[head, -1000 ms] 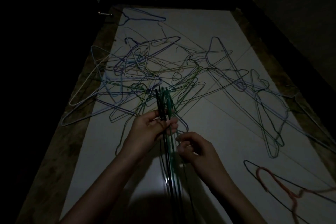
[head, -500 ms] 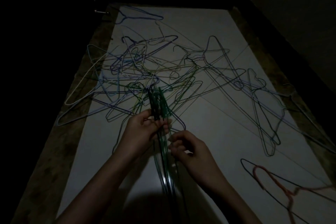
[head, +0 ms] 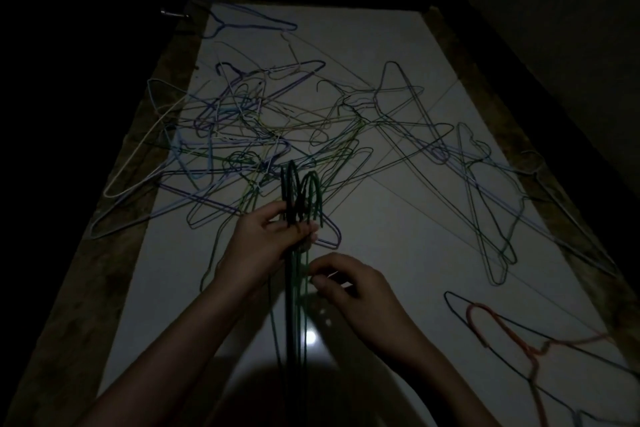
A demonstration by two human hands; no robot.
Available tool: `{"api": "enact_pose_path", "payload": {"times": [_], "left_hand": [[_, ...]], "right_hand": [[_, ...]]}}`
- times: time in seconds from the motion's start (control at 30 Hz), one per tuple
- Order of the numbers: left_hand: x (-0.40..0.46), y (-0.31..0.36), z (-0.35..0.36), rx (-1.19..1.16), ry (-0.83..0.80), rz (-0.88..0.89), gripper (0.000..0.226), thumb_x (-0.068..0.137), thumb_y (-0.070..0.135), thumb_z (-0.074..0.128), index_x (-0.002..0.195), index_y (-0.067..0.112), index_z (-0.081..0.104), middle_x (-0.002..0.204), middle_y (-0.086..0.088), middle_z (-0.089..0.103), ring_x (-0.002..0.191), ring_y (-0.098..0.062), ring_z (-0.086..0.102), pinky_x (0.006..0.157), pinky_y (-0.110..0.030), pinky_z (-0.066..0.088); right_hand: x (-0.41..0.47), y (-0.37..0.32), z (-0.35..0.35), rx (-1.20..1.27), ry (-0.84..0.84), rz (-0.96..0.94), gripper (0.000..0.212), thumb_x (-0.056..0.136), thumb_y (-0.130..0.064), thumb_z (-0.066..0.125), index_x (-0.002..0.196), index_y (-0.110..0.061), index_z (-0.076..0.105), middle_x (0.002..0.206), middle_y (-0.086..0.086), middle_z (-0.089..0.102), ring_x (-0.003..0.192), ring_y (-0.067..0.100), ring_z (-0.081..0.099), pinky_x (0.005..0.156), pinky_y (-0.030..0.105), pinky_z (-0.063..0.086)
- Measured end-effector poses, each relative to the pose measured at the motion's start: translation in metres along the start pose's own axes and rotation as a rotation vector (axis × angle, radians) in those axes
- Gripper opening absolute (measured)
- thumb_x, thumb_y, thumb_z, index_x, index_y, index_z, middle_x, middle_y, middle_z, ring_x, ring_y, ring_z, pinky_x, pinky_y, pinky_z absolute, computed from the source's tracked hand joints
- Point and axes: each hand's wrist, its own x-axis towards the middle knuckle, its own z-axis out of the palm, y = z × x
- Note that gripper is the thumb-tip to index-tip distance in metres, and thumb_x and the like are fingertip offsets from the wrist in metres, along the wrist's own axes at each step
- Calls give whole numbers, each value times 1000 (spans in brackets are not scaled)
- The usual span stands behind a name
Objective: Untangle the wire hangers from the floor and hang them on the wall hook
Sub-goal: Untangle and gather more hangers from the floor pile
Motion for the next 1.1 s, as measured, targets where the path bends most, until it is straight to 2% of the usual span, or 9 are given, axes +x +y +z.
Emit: {"api": "enact_pose_path", "payload": {"times": [0.07, 0.13, 0.33, 0.43, 0.53, 0.6, 0.73, 0.9, 1.1], "left_hand": [[4, -1, 2, 18, 6, -16, 17, 80, -4, 66, 95, 4, 65, 71, -6, 73, 67, -14, 70, 60, -21, 56], [4, -2, 5, 50, -11, -23, 20, 79, -2, 68, 98, 2, 64, 78, -11, 74, 70, -18, 71, 65, -27, 59], [4, -1, 27, 68, -139, -32, 22, 80, -6, 64, 102, -1, 61, 81, -10, 74, 66, -15, 70, 61, -21, 57], [5, -1, 42, 83, -180, -29, 20, 81, -7, 63, 100, -2, 62, 78, -8, 74, 65, -13, 70, 62, -20, 56], [5, -4, 56, 117, -214, -51, 15, 80, -6, 64, 93, 2, 62, 72, -5, 73, 64, -12, 69, 63, -20, 57], [4, -6, 63, 127, -223, -68, 14, 79, -4, 65, 90, 5, 63, 73, -6, 74, 65, -13, 70, 63, -22, 57], [2, -9, 82, 125, -263, -85, 14, 82, -3, 63, 92, 6, 63, 75, -7, 74, 68, -14, 71, 59, -18, 55], [-5, -13, 99, 112, -302, -100, 19, 74, 2, 65, 92, 7, 62, 80, -9, 74, 71, -15, 71, 62, -19, 56], [-11, -16, 97, 134, -311, -110, 29, 66, 11, 67, 94, 10, 63, 81, -8, 74, 75, -17, 72, 62, -19, 55]], "right_hand": [[-2, 1, -4, 8, 9, 5, 25, 91, -12, 53, 86, -35, 58, 89, -14, 62, 82, 0, 57, 68, 11, 46], [-4, 6, -11, 10, 28, 31, 24, 91, -9, 52, 89, -32, 58, 85, -13, 61, 76, -4, 58, 64, 8, 45], [-12, 39, -41, -19, 144, 145, 15, 91, -8, 54, 95, -20, 61, 81, -7, 59, 65, -10, 57, 58, 4, 41], [-25, 63, -60, -108, 200, 228, 14, 92, -9, 52, 100, -15, 62, 80, -11, 58, 63, -13, 56, 56, 2, 40], [-50, 101, -75, -207, 271, 346, 10, 91, -15, 55, 96, -19, 62, 84, -5, 63, 71, 0, 59, 61, 9, 44], [-68, 129, -84, -255, 325, 440, 5, 88, -16, 59, 91, -20, 62, 88, 0, 66, 80, 13, 62, 71, 23, 48], [-103, 172, -107, -370, 451, 565, 15, 84, -9, 63, 99, -9, 65, 95, 3, 65, 94, 19, 61, 75, 20, 38], [-130, 195, -142, -442, 648, 659, 22, 87, -5, 57, 108, -6, 63, 107, 12, 63, 101, 27, 59, 82, 27, 42], [-138, 201, -146, -375, 571, 709, 25, 86, -11, 61, 111, -9, 57, 103, 10, 64, 94, 24, 61, 73, 26, 44]]}}
